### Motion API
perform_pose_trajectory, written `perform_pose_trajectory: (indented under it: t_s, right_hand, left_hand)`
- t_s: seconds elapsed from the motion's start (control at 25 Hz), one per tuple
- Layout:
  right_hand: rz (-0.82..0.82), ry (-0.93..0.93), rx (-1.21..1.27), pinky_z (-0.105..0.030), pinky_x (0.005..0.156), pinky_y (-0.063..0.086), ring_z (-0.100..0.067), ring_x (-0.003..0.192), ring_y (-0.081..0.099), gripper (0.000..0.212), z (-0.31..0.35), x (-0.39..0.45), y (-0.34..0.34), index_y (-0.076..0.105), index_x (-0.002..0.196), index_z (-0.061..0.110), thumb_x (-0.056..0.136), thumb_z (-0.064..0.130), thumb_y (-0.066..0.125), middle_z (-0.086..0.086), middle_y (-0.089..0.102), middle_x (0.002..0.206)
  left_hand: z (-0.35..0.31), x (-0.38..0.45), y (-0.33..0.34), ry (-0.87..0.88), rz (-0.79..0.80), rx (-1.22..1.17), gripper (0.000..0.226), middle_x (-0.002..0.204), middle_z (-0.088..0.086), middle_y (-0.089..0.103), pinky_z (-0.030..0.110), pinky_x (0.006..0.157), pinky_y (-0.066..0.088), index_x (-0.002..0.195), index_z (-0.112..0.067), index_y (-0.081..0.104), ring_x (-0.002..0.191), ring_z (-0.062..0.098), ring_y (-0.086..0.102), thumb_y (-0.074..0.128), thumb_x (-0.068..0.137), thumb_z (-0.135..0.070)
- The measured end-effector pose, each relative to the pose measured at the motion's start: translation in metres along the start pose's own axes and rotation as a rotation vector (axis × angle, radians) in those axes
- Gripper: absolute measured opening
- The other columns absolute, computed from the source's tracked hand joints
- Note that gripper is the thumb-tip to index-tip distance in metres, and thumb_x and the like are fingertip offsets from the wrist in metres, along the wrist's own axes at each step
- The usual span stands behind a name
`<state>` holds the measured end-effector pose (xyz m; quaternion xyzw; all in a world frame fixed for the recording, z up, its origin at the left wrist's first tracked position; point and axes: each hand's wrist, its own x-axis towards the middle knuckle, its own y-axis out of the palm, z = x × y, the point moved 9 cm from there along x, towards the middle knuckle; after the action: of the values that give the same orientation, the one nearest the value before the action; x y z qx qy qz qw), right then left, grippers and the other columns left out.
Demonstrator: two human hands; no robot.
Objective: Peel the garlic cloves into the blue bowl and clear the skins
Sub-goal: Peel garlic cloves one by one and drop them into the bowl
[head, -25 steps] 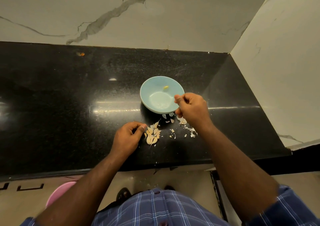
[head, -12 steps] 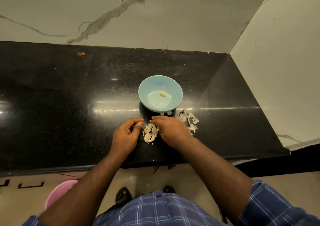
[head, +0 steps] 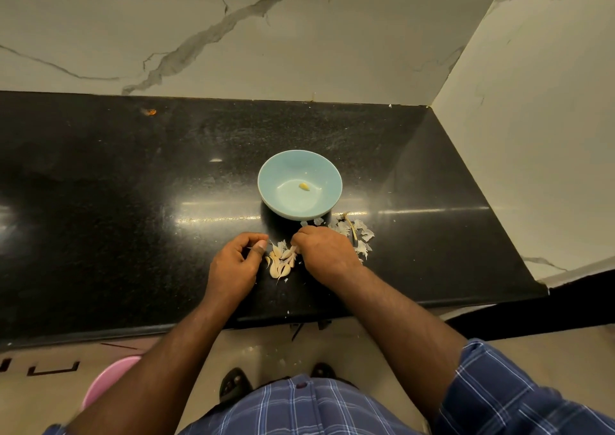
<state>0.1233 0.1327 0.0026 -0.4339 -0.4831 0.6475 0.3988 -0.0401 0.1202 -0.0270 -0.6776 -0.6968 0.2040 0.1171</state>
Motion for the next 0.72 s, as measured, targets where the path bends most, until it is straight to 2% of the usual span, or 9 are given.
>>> perform_pose_trajectory:
  t_s: [0.12, 0.24, 0.28, 0.36, 0.44, 0.56, 0.72]
  right_hand:
    - [0.052, 0.007, 0.020, -0.040, 0.089, 0.053, -0.024, 0.116, 0.058, 0.035, 0.000, -0.002, -0.002, 0.060, 0.129, 0.020, 0.096, 0.009, 0.056, -0.002, 0.062, 0.124]
    - [0.086, 0.035, 0.090, -0.042, 0.102, 0.050, -0.024, 0.130, 0.051, 0.053, -0.003, -0.005, -0.005, 0.052, 0.145, 0.024, 0.094, 0.008, 0.058, -0.003, 0.052, 0.143]
    - [0.083, 0.053, 0.133, -0.041, 0.103, 0.049, -0.024, 0.130, 0.050, 0.053, -0.005, -0.007, -0.006, 0.052, 0.144, 0.025, 0.094, 0.009, 0.058, -0.002, 0.050, 0.144]
    - [0.018, 0.080, 0.224, -0.038, 0.097, 0.051, -0.021, 0.119, 0.056, 0.038, -0.009, -0.011, -0.012, 0.060, 0.133, 0.026, 0.096, 0.018, 0.056, 0.001, 0.056, 0.134]
    - [-0.069, 0.130, 0.355, -0.038, 0.087, 0.053, -0.018, 0.100, 0.063, 0.021, -0.015, -0.016, -0.021, 0.068, 0.113, 0.024, 0.095, 0.028, 0.057, 0.004, 0.067, 0.109]
    - [-0.160, 0.263, 0.652, -0.032, 0.072, 0.055, -0.010, 0.077, 0.065, 0.008, -0.029, -0.022, -0.028, 0.072, 0.085, 0.025, 0.090, 0.031, 0.069, 0.009, 0.070, 0.077]
    - [-0.175, 0.337, 1.018, -0.032, 0.067, 0.061, -0.013, 0.065, 0.071, 0.006, -0.037, -0.031, -0.034, 0.074, 0.082, 0.018, 0.087, 0.019, 0.077, -0.001, 0.074, 0.069]
  left_hand:
    - [0.001, 0.002, 0.001, -0.022, -0.004, -0.052, 0.014, 0.094, -0.013, 0.074, 0.037, 0.081, 0.059, 0.108, -0.033, 0.071, 0.084, 0.006, 0.069, 0.061, 0.100, -0.027]
    - [-0.002, 0.003, 0.003, -0.017, 0.016, -0.089, 0.015, 0.095, -0.013, 0.074, 0.037, 0.085, 0.058, 0.105, -0.036, 0.070, 0.089, 0.006, 0.069, 0.063, 0.099, -0.024]
    - [-0.003, 0.004, 0.003, -0.013, 0.023, -0.102, 0.016, 0.095, -0.012, 0.074, 0.037, 0.086, 0.059, 0.103, -0.038, 0.070, 0.090, 0.007, 0.070, 0.064, 0.099, -0.023]
    - [-0.008, 0.003, 0.005, -0.001, 0.043, -0.120, 0.017, 0.094, -0.009, 0.074, 0.039, 0.086, 0.060, 0.101, -0.038, 0.070, 0.090, 0.007, 0.070, 0.067, 0.097, -0.022]
    - [-0.015, 0.001, 0.012, 0.022, 0.095, -0.147, 0.015, 0.092, -0.005, 0.075, 0.043, 0.085, 0.061, 0.103, -0.034, 0.072, 0.088, 0.009, 0.071, 0.071, 0.095, -0.021]
    - [-0.033, -0.006, 0.028, 0.057, 0.214, -0.218, 0.021, 0.097, -0.004, 0.077, 0.048, 0.088, 0.061, 0.106, -0.031, 0.073, 0.094, 0.012, 0.073, 0.075, 0.091, -0.017]
    - [-0.054, -0.009, 0.037, 0.085, 0.234, -0.260, 0.020, 0.091, 0.000, 0.078, 0.051, 0.088, 0.060, 0.101, -0.023, 0.073, 0.091, 0.017, 0.075, 0.080, 0.086, -0.013]
